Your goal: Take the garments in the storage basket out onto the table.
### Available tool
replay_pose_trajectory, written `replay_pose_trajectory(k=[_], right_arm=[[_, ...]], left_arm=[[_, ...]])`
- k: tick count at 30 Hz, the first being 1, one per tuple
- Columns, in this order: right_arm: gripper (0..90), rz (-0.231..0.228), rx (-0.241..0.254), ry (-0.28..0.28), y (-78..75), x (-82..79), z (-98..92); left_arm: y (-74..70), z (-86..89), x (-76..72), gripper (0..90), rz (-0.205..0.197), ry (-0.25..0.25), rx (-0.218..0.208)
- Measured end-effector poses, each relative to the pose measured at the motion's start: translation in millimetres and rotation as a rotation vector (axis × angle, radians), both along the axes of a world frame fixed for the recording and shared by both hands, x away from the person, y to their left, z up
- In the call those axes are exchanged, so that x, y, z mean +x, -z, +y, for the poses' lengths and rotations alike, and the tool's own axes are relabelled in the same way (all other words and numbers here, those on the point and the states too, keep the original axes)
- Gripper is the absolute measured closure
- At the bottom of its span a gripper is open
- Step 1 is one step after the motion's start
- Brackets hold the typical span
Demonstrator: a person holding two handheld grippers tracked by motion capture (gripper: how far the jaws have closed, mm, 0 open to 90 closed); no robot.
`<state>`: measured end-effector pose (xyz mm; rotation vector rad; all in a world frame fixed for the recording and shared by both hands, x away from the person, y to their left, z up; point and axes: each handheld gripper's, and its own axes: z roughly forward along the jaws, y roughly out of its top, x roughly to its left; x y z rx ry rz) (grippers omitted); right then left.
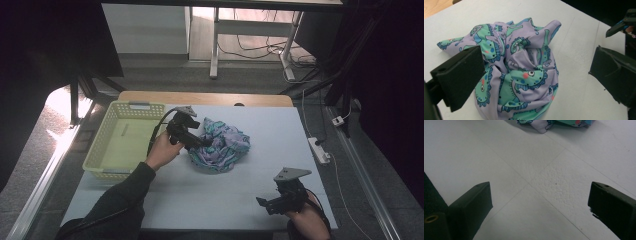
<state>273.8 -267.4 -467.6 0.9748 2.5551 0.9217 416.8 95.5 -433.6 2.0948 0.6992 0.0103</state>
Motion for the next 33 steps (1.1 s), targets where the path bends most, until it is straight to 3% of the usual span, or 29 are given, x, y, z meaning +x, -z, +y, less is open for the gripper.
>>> replay_pose_trajectory(k=[12,22,33], right_arm=[[4.2,-0.014,0.003,0.001,-0.5,-0.7,-0.5],[3.8,-0.015,0.013,0.016,-0.9,-0.3,-1.5],[3.2,-0.020,0.020,0.028,-1.2,-0.5,-2.4]], left_arm=[[1.3,13.3,-10.1,0.0,0.015,-0.009,-0.011],[-6.5,26.3,-21.8,0.0,0.006,-0.017,-0.059],[-4.5,41.0,-33.0,0.0,0.016,-0.030,-0.074]])
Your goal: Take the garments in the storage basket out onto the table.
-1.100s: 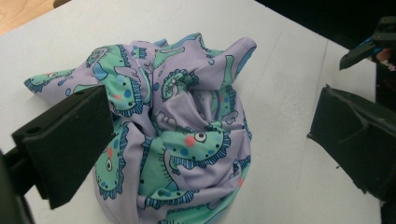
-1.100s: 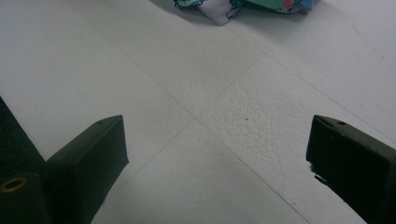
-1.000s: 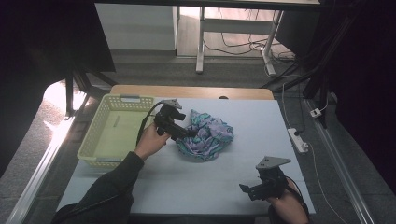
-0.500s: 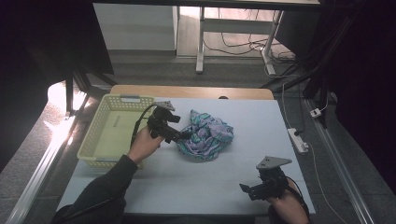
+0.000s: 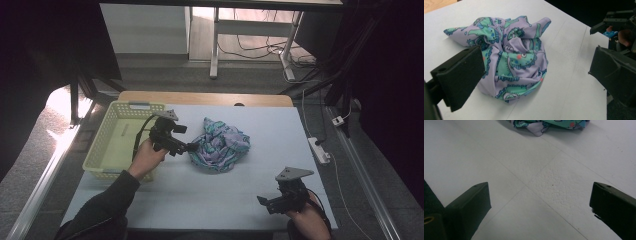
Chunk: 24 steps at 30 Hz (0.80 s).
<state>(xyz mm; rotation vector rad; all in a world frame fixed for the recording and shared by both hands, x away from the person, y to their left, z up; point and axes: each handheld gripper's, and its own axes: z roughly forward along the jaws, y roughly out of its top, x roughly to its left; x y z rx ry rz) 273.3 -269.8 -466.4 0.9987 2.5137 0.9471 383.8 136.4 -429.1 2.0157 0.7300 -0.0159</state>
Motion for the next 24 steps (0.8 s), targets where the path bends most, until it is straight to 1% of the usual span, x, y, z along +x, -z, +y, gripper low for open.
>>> replay_pose_trajectory(k=[3,8,15,21,24], right_arm=[[3.1,-0.001,-0.001,0.005,-0.4,-0.1,-0.7],[2.8,-0.003,0.013,0.017,-0.5,0.1,-1.3],[2.5,-0.001,0.013,0.025,-0.9,0.5,-2.0],[2.5,-0.001,0.016,0.025,-0.9,0.5,-2.2],[2.5,-0.003,0.011,0.025,-0.8,0.3,-1.8]], left_arm=[[0.2,5.7,-4.8,0.0,0.000,-0.004,-0.002],[0.3,16.4,-14.0,0.0,0.002,-0.016,-0.008],[2.5,30.3,-25.1,0.0,0.010,-0.027,-0.034],[3.1,39.6,-33.9,0.0,0.008,-0.045,-0.052],[3.0,43.0,-37.8,0.0,0.010,-0.050,-0.052]])
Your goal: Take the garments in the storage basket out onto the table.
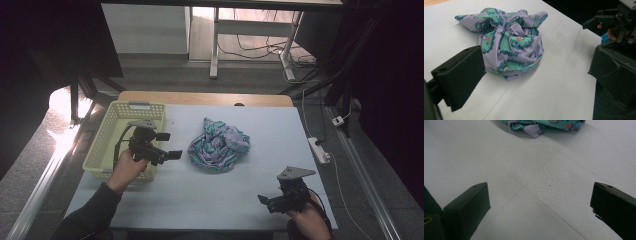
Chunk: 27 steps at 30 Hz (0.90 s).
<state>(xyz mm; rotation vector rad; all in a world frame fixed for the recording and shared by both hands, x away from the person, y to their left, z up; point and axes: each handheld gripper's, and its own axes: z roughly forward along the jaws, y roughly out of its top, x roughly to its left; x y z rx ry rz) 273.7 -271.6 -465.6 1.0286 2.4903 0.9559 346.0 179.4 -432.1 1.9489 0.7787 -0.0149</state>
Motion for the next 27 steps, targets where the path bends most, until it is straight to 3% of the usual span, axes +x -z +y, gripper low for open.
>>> replay_pose_trajectory(k=[27], right_arm=[[2.3,0.000,0.011,0.008,-0.2,0.2,-0.6]], left_arm=[[12.5,46.1,-38.6,0.0,0.024,-0.087,-0.034]])
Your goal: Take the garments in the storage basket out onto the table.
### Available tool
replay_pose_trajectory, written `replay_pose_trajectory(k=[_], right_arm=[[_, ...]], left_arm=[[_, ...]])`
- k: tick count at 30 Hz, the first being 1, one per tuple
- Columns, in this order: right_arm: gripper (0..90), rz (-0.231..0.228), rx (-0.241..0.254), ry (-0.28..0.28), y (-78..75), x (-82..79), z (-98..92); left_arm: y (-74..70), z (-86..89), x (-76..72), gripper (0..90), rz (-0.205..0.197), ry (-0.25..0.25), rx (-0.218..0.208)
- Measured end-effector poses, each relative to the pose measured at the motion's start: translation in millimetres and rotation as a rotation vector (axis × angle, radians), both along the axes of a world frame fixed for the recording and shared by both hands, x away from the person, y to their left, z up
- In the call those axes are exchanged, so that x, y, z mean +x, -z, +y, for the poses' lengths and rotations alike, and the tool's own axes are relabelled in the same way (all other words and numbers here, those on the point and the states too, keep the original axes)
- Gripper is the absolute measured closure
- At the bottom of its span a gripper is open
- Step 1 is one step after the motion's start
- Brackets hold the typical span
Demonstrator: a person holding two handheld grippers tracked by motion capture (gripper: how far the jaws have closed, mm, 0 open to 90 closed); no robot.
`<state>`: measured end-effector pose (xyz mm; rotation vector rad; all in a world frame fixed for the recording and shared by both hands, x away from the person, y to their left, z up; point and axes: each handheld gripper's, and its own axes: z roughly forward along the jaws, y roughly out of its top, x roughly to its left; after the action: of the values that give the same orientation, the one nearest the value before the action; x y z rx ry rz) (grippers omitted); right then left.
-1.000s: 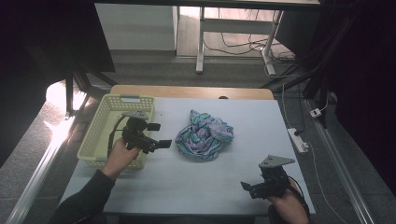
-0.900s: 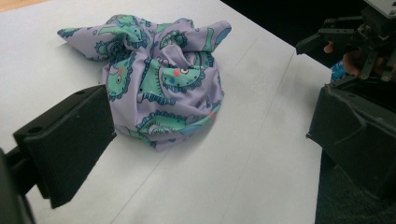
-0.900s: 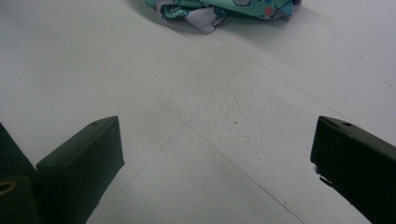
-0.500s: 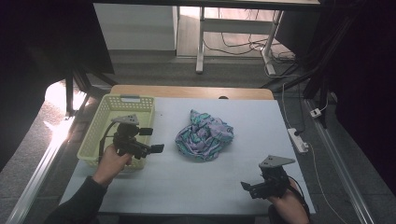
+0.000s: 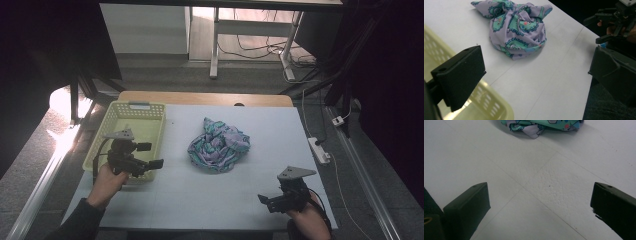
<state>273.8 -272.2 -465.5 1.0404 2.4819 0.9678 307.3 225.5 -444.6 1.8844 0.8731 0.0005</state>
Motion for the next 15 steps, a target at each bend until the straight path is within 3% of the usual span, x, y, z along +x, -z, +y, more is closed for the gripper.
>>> replay_pose_trajectory(k=[15], right_arm=[[1.9,0.001,-0.006,0.001,-0.1,0.1,0.3]], left_arm=[[10.9,39.8,-32.3,0.0,0.019,-0.093,-0.034]])
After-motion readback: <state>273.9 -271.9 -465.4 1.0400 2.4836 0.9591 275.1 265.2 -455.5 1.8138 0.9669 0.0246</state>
